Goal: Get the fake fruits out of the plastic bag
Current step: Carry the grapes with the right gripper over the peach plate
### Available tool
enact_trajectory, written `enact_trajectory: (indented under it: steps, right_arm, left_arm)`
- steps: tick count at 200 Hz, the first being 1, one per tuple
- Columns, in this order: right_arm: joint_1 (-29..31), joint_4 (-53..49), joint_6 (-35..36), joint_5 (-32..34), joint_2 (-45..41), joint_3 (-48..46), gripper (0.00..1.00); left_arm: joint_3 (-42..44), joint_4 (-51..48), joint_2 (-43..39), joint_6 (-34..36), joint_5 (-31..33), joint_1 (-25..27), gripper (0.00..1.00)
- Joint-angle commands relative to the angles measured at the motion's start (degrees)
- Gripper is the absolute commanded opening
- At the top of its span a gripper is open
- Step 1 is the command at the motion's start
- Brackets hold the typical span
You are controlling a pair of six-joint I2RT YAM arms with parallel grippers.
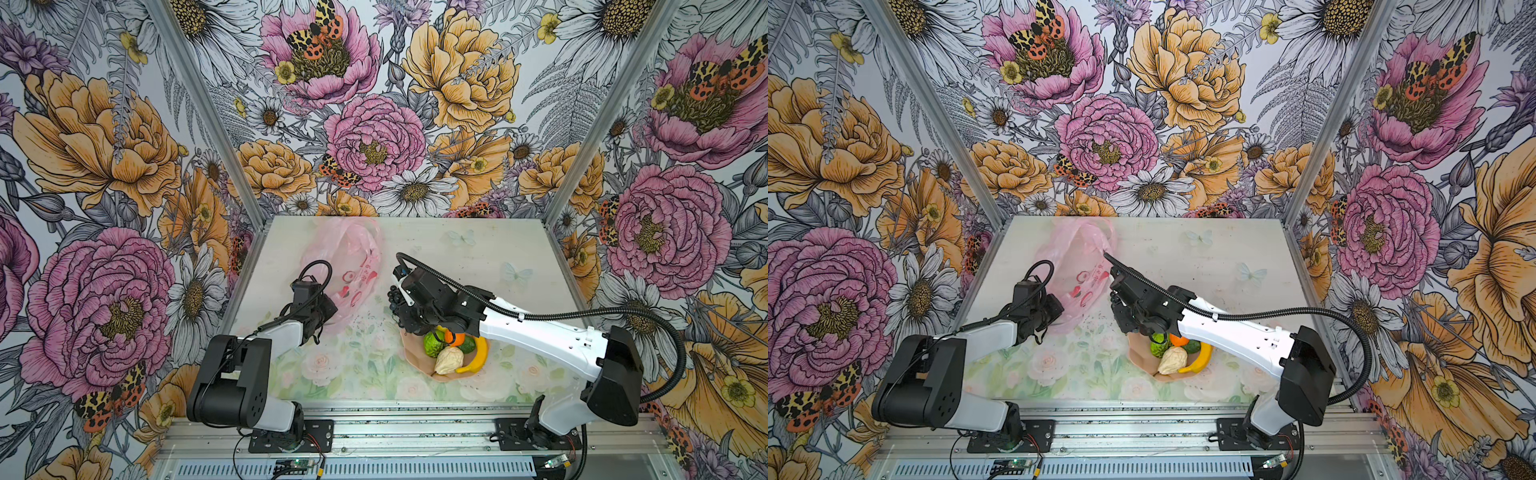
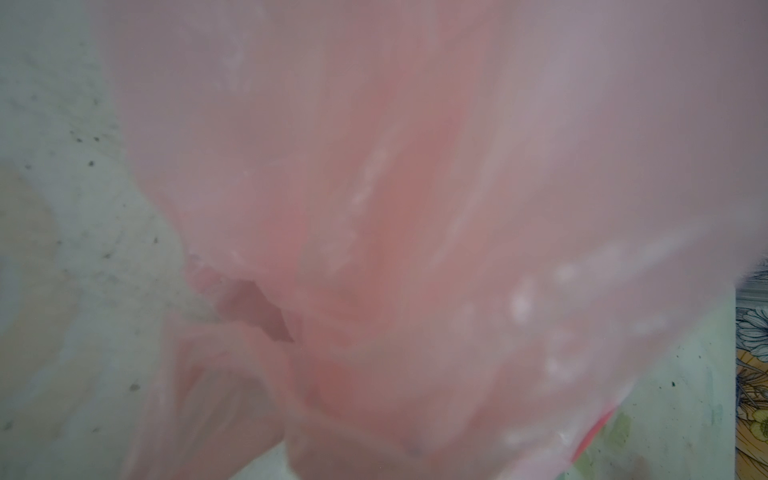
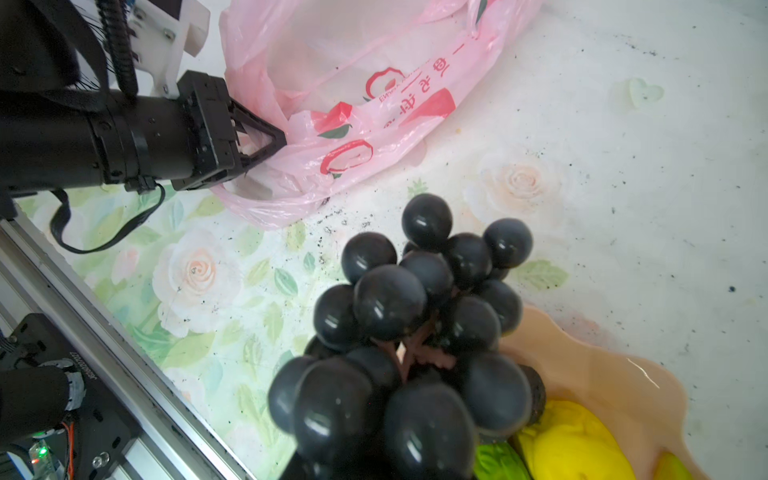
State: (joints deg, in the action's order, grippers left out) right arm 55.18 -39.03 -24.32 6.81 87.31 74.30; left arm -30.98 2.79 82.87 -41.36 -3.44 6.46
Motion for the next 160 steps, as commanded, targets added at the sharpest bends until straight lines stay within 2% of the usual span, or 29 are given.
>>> enact_trajectory:
  steps: [1, 40, 93, 160]
  right_arm:
    - [0.19, -1.35, -1.6, 4.12, -3.46, -1.68, 0.31]
    - [1.17, -1.4, -3.63, 4.8, -5.18, -4.74, 0.31]
    - [5.64, -1.34, -1.64, 6.24, -4.69, -7.0, 0.31]
    - [7.05, -1.23, 1.07, 7.81, -3.82, -11.9, 0.31]
  left_arm:
    - [0.37, -0.13, -1.3, 1.26, -0.84, -0.48, 0.11]
    - [0.83, -0.16, -1.24, 1.62, -0.81, -0.68, 0.11]
    - [1.43, 0.18, -1.09, 1.7, -0.96, -0.84, 0.1]
    - [2.02, -0.08, -1.48, 1.91, -1.13, -1.33, 0.1]
